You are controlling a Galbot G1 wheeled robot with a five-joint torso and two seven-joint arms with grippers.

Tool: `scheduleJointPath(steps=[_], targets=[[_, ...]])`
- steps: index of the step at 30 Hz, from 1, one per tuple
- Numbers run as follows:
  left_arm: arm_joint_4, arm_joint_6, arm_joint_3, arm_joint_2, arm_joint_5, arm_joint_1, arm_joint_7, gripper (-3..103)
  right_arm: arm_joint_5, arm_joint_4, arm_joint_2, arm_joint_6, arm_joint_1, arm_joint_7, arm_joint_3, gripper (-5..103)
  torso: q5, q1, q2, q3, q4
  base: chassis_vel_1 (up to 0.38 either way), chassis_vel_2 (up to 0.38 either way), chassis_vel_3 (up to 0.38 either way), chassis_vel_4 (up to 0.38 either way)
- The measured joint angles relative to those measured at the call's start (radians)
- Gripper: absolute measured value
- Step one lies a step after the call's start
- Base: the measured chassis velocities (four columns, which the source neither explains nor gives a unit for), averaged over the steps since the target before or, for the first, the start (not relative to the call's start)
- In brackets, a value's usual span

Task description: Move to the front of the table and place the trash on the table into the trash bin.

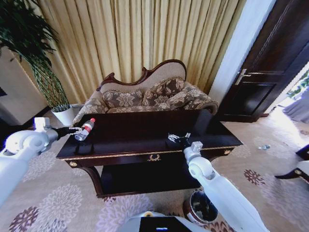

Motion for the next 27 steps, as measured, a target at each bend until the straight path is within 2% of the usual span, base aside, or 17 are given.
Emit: scheduleJointPath(steps=[13,27], targets=[[0.045,-0.001,0.111,-0.035,0.040,-0.081,0.003,100,0.010,-0.005,0.008,0.002,0.002,0.006,-0.006,100,0.0000,0.000,0.000,0.000,0.0000,0.000,0.000,0.000,0.000],[0.068,-0.001,0.149,-0.058,0.047,-0.112,0.010,101,-0.004,-0.033,0.017,0.012,0.005,-0.001,-0.006,100,-0.0001,0.000,0.000,0.000,0.0001,0.000,0.000,0.000,0.000]])
